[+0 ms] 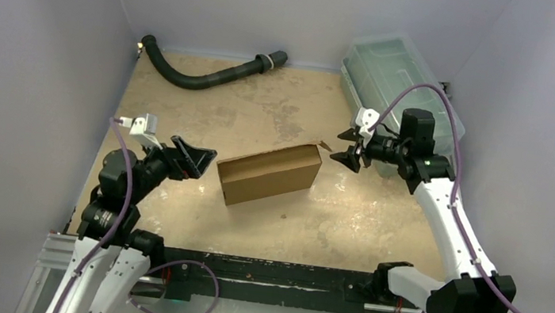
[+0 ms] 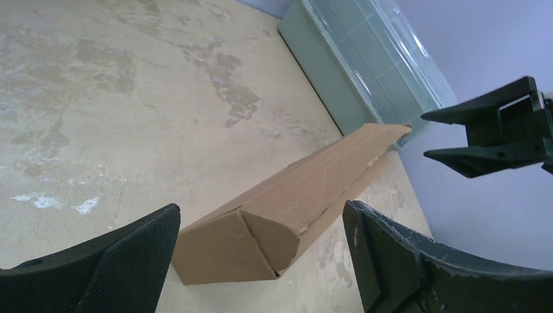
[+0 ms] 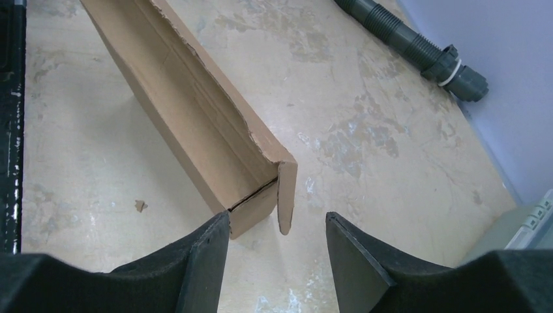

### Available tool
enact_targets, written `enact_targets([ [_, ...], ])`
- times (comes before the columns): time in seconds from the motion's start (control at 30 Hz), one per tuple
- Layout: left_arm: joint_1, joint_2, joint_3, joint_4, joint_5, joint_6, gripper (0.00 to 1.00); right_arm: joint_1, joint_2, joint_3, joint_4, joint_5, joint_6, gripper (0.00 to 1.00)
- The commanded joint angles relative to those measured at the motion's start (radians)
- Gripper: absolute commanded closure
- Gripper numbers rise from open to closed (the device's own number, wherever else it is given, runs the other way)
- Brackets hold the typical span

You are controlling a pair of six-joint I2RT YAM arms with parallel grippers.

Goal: Fold the paper box

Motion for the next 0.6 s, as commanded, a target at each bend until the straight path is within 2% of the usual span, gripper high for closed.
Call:
enact_targets([
  [0.0, -0.004, 0.057, 0.07, -0.03, 0.118, 0.11, 0.05, 0.022, -0.014, 0.01, 0.001, 0.0, -0.015, 0.41],
  [0.13, -0.003, 0.042, 0.059, 0.006, 0.091, 0.054, 0.08, 0.06, -0.005, -0.017, 0.052, 0.052, 0.029, 0.45],
  [0.37, -0.004, -0.063, -0.029, 0.062, -0.116, -0.069, 0.18, 0.102, -0.006, -0.055, 0.139, 0.177, 0.067, 0.57],
  [0.47, -0.003, -0.056, -0.059, 0.062, -0.161, -0.085, 0.23, 0.102, -0.012, -0.074, 0.168, 0.204, 0.077, 0.62],
  [0.57, -0.003, -0.035, -0.086, 0.059, -0.207, -0.097, 0.27, 0.103, 0.0, -0.088, 0.192, 0.219, 0.088, 0.7],
])
